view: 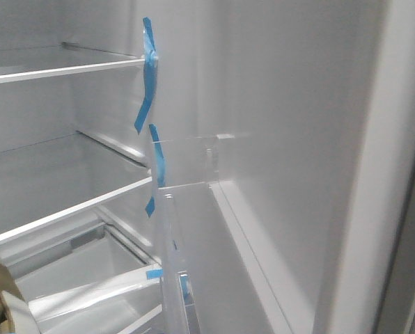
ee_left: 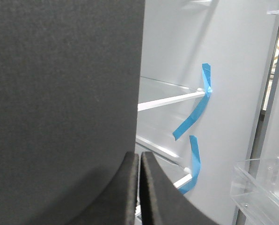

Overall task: Close fridge door
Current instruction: 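Push the fridge door shut with the right gripper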

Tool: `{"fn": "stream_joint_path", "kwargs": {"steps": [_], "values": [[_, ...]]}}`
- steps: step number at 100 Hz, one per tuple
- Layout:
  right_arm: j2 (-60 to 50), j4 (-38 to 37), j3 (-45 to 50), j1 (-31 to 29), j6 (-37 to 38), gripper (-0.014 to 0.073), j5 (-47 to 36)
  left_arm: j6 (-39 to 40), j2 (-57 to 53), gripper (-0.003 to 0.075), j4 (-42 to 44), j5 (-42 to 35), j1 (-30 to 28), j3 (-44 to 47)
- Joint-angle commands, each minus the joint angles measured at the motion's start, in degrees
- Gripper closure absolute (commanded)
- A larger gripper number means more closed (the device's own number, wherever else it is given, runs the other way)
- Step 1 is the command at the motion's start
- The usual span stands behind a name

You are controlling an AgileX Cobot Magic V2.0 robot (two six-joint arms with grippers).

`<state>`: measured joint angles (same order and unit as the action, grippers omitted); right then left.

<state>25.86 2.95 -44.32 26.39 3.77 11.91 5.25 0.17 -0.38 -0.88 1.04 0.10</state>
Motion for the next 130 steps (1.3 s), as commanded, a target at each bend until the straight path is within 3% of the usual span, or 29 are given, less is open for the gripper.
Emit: {"fn": "stream_joint_path", "kwargs": {"steps": [1,25,72,130], "values": [[0.9,1.1,-1.9,0.1,0.0,0.067,-3.8,0.2,1.1,0.0741,-0.1,-4.4,0.3,1.6],[3.0,3.6,-2.4,0.1,0.0,0.067,-3.7,0.2,1.1,0.0741,-0.1,-4.4,0.3,1.6],[14.1,10.4,-12.1,0.6,0.0,0.067,0.6,0.2,1.1,0.0741,-0.1,-4.4,0.3,1.6],[17.3,10.4,-15.7,13.3,-0.8,0.067,-0.1,0.2,1.1,0.0741,-0.1,-4.4,0.3,1.6]]}}
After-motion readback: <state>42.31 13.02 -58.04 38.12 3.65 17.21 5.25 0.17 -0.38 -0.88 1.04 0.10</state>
